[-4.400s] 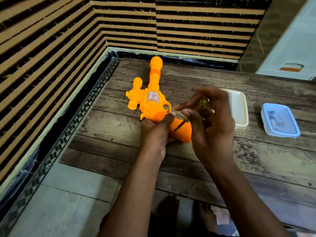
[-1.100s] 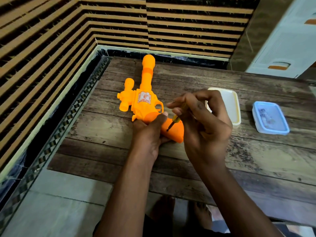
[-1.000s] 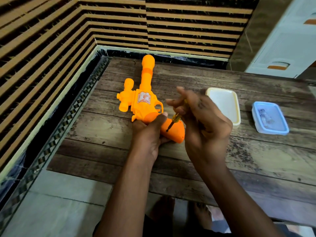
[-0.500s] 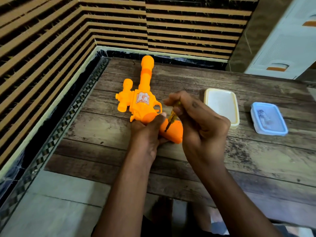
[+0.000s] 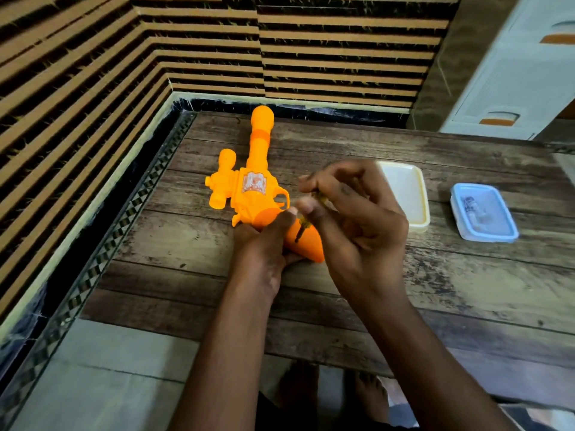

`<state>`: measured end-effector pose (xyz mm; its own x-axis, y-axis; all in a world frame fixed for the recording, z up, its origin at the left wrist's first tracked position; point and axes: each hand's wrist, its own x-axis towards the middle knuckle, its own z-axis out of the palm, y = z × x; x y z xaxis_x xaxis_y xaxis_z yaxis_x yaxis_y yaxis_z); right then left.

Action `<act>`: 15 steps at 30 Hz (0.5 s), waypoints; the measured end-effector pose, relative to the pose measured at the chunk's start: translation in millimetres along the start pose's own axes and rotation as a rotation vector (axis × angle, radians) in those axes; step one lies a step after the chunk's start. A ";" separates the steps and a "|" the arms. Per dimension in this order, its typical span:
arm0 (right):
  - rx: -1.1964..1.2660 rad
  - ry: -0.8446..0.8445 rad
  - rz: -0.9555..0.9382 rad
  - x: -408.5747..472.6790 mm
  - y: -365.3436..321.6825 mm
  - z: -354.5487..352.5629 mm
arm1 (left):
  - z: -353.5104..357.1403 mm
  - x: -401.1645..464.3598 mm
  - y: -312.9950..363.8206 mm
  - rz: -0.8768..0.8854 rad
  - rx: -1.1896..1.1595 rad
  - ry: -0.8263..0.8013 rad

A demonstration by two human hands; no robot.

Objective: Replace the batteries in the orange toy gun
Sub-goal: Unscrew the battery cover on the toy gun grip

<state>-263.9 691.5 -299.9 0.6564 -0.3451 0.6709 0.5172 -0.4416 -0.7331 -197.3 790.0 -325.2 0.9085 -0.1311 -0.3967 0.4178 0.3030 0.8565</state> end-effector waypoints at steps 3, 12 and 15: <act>-0.027 0.038 -0.003 0.8 0.7 0.0 | 0.2 1.2 -0.2 -0.008 0.009 0.006; -0.037 -0.065 0.009 0.5 2.7 -8.5 | -0.9 4.0 -3.1 0.005 0.003 0.012; -0.022 0.008 -0.061 -1.8 4.0 -1.4 | 0.1 1.7 -0.6 -0.007 0.015 -0.003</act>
<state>-263.8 689.2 -303.9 0.6193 -0.3233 0.7155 0.5440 -0.4805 -0.6879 -196.1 789.5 -326.4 0.9057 -0.1360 -0.4016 0.4240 0.2875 0.8588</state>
